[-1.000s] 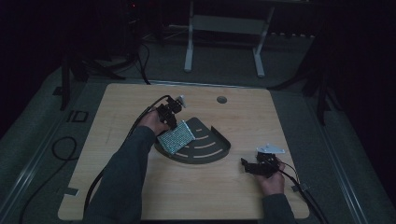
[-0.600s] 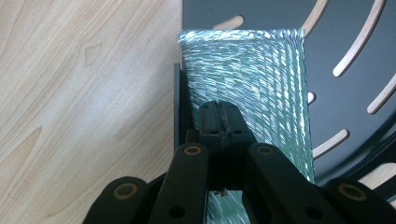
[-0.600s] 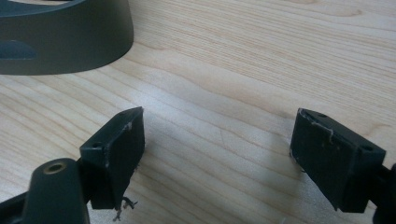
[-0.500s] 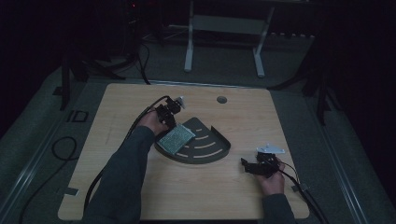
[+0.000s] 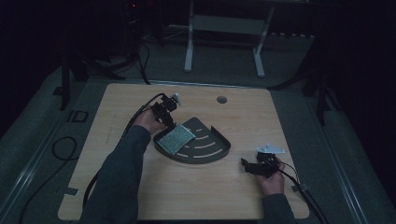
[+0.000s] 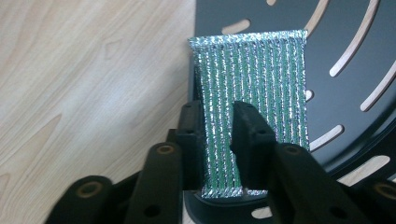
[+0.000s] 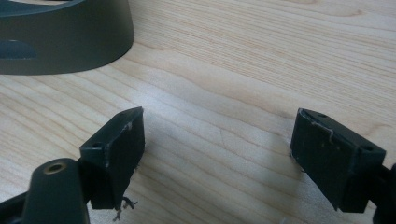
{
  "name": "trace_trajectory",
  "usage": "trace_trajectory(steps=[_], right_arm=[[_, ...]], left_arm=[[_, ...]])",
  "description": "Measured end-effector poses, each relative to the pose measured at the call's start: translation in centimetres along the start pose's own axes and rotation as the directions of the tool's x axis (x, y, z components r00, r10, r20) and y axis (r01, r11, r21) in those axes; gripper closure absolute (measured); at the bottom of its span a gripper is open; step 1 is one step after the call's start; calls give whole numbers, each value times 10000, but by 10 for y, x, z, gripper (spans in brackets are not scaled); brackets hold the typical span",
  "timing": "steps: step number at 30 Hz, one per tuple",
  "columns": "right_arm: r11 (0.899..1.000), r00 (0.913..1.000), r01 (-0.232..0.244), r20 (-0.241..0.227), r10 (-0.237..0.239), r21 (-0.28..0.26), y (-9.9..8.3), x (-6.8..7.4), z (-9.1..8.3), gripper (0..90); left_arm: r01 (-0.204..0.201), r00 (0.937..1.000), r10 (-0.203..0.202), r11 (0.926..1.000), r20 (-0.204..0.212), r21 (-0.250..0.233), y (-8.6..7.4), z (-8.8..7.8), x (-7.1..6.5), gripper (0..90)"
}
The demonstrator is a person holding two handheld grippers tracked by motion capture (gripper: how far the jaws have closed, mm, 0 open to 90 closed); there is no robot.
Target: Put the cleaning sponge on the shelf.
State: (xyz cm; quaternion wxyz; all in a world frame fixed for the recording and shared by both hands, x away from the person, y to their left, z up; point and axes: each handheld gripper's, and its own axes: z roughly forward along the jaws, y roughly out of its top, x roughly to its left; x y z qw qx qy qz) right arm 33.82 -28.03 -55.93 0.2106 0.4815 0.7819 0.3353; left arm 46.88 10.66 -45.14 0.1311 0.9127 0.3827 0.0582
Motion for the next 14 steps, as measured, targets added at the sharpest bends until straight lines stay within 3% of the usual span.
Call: trace_trajectory(steps=[9, 14], right_arm=[[10000, 10000, 3, 1, -3, -3, 0, 0, 0, 175], [10000, 10000, 3, 0, -3, -1, 0, 0, 0, 175]], left_arm=[[382, 9968, -394, 9991, -694, -184, -12, -14, 10, 604], [817, 9938, -855, 9952, -717, -540, -25, -19, 20, 599]])
